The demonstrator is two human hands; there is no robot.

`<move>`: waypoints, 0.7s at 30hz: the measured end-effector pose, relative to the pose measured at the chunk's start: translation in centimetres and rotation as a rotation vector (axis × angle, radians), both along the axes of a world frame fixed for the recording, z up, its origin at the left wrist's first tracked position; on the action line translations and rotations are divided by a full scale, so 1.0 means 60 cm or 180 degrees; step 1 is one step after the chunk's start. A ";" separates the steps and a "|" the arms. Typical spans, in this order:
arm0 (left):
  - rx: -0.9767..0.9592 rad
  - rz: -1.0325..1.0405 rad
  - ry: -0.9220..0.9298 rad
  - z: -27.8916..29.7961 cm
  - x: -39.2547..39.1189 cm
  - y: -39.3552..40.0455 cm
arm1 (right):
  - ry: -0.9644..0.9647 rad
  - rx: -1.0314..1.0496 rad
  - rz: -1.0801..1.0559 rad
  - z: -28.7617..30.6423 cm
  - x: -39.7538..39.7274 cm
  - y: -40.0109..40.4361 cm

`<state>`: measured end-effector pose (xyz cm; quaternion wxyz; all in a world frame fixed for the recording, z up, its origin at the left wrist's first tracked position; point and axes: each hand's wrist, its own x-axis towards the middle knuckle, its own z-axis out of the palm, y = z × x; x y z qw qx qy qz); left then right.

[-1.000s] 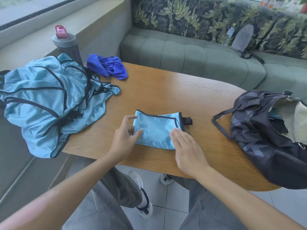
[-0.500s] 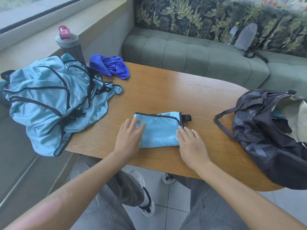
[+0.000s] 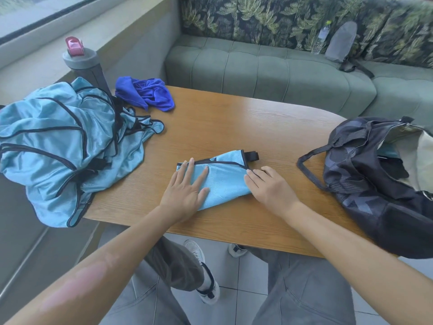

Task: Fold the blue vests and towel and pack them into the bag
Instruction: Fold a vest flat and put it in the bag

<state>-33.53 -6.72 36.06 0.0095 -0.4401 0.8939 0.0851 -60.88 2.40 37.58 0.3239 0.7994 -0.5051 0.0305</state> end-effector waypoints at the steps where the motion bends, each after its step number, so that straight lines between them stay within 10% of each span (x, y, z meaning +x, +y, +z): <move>1: 0.0001 0.0052 0.0007 -0.002 -0.001 0.001 | 0.0010 -0.0007 0.0014 0.003 -0.008 -0.002; 9: 0.0027 0.0198 0.0073 -0.006 -0.006 0.002 | -0.1362 0.0493 -0.0788 0.049 -0.028 0.042; 15: 0.0110 0.0328 0.0256 -0.014 -0.006 0.002 | -0.5064 0.1694 -0.2864 0.070 0.063 0.075; 21: 0.0104 0.0308 0.0270 -0.010 -0.004 0.003 | -0.7316 0.1568 -0.2315 0.056 0.088 0.009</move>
